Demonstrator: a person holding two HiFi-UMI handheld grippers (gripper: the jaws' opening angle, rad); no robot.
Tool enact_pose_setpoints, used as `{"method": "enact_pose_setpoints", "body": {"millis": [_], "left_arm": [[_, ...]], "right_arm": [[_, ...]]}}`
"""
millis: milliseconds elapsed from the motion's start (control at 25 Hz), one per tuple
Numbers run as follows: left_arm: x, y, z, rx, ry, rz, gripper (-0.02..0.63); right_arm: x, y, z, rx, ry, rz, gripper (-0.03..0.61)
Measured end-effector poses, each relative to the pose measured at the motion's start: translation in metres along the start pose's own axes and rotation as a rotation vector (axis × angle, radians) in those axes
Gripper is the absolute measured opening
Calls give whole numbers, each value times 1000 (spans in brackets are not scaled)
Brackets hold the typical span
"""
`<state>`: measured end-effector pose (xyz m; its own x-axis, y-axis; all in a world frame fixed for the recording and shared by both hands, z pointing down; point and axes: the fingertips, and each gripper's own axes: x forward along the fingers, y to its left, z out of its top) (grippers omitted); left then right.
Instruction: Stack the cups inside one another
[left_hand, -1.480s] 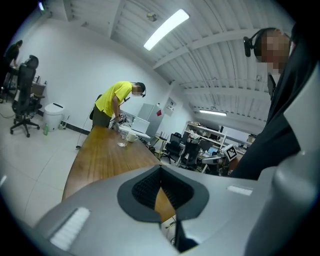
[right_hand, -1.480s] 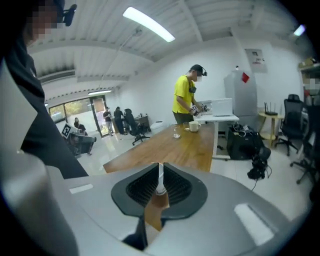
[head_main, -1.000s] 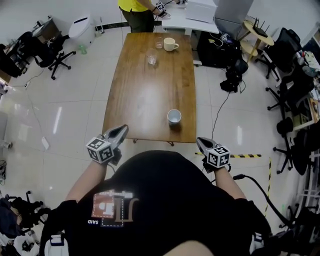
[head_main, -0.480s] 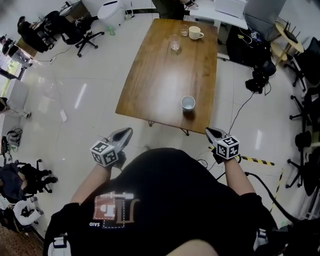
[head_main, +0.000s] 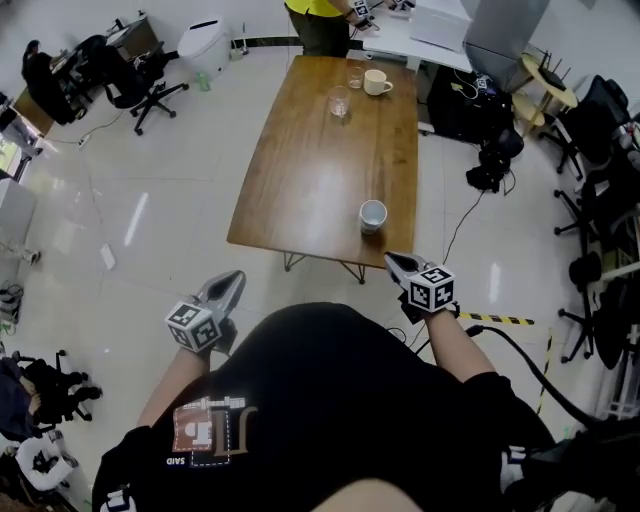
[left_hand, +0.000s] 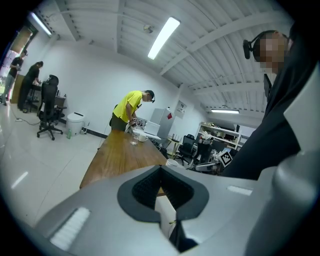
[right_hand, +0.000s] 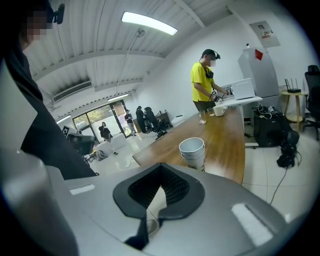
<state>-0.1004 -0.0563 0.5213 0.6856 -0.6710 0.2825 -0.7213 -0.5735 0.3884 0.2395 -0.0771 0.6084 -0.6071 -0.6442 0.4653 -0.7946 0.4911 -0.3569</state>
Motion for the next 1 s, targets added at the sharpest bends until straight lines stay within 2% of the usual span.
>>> {"method": "enact_pose_setpoints", "body": {"millis": [160,360,720,1000], "left_arm": [[-1,26,-1,-38,-5,-9,1],[16,30,-5,-59,-5,-71,2],[44,19,5,-27,2,-134,1],[42,23,6,-23,2,-132,2]], "right_arm": [[6,17,4,-30,34,-24,12],[-1,18,-3,-21,67,-65,12],[-19,3,2,-16,51,-108,12],[-18,7,1,-30,55,-105,12]]}}
